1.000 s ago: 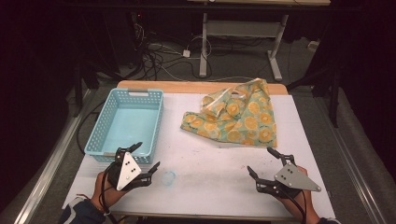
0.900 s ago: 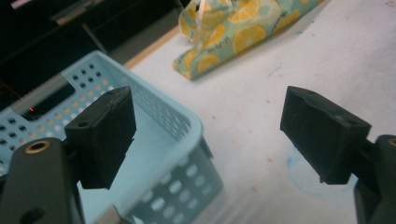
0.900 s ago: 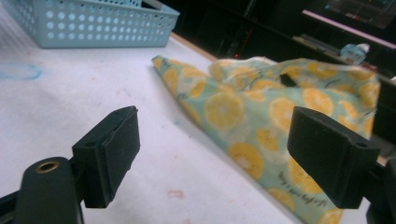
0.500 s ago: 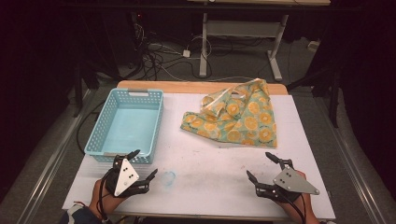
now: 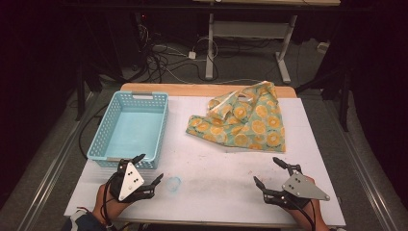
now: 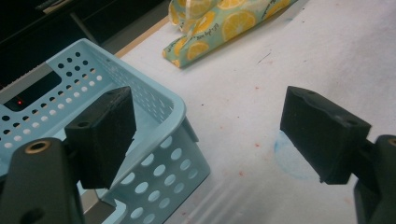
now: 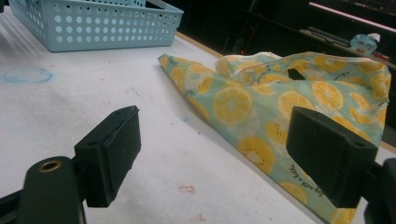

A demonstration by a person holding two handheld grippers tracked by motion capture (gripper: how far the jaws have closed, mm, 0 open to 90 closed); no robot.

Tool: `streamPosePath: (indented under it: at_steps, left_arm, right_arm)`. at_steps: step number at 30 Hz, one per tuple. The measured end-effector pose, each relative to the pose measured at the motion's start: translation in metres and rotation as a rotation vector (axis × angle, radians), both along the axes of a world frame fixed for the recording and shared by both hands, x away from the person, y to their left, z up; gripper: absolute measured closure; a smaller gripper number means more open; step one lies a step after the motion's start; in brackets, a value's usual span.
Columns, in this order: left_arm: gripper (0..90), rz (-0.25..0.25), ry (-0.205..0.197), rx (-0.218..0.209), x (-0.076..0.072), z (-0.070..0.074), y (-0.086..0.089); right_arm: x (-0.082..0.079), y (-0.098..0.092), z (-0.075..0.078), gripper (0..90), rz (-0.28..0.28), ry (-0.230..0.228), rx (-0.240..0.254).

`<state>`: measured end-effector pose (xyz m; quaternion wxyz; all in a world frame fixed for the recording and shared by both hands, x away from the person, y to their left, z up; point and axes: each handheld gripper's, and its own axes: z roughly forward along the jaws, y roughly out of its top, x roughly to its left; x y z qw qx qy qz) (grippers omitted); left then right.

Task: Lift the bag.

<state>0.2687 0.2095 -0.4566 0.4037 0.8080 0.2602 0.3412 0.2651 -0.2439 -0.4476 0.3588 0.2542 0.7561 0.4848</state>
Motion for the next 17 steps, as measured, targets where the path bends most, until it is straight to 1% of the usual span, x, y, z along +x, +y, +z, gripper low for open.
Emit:
streamPosePath:
  at_steps: [5, 7, 13, 17]
  left_arm:
    - [17.8, 0.0, 0.003, 0.001, 0.0006, -0.0001, 0.0001]
    - [17.8, 0.001, 0.003, 0.011, 0.0015, -0.0009, -0.0002]
    - [17.8, 0.005, 0.01, 0.006, 0.0045, -0.0014, -0.0002]
    - [17.8, 0.004, 0.015, 0.01, 0.0062, -0.0021, -0.0015]
  right_arm:
    - [-0.0008, 0.0017, -0.0006, 18.4, 0.008, 0.006, -0.011]
    - [-0.0005, 0.0018, -0.0007, 18.4, 0.016, 0.01, -0.004]
    - [0.0013, 0.0008, -0.0022, 18.4, 0.023, 0.02, -0.008]
    - [0.0026, -0.0008, -0.0023, 18.3, 0.021, 0.023, 0.0]
